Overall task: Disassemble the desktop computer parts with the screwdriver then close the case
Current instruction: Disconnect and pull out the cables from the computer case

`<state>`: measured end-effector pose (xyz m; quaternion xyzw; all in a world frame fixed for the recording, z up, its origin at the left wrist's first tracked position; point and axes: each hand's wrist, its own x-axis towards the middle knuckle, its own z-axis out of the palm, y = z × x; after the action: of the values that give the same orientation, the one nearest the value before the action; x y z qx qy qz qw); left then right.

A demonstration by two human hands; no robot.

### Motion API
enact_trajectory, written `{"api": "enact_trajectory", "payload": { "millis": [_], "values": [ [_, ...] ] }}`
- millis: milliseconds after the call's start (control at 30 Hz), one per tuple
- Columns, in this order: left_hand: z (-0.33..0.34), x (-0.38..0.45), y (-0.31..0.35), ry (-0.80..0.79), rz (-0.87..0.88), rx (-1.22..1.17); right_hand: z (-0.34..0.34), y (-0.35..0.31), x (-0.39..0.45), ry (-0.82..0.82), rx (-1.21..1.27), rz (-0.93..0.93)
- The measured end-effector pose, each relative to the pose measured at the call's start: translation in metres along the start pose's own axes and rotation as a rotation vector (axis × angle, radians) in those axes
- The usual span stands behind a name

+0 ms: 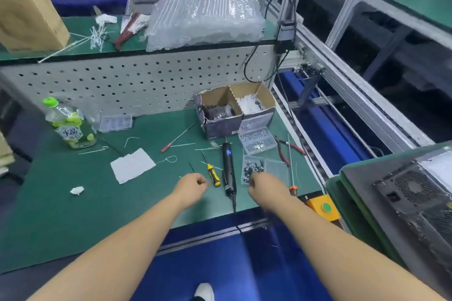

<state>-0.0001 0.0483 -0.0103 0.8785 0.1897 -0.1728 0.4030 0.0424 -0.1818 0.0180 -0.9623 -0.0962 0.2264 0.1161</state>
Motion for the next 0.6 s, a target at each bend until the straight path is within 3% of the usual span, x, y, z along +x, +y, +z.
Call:
{"api": "enact_trajectory", "payload": {
  "millis": [233,600],
  "values": [
    [-0.001,0.030,-0.028,-0.049,-0.037,-0.008,0.022,-0.028,0.020,-0.101,-0.009,0.002],
    [0.013,0.053,-0.008,-0.073,-0.030,0.042,0.000,-0.007,0.037,-0.084,0.019,0.049]
  ]
}}
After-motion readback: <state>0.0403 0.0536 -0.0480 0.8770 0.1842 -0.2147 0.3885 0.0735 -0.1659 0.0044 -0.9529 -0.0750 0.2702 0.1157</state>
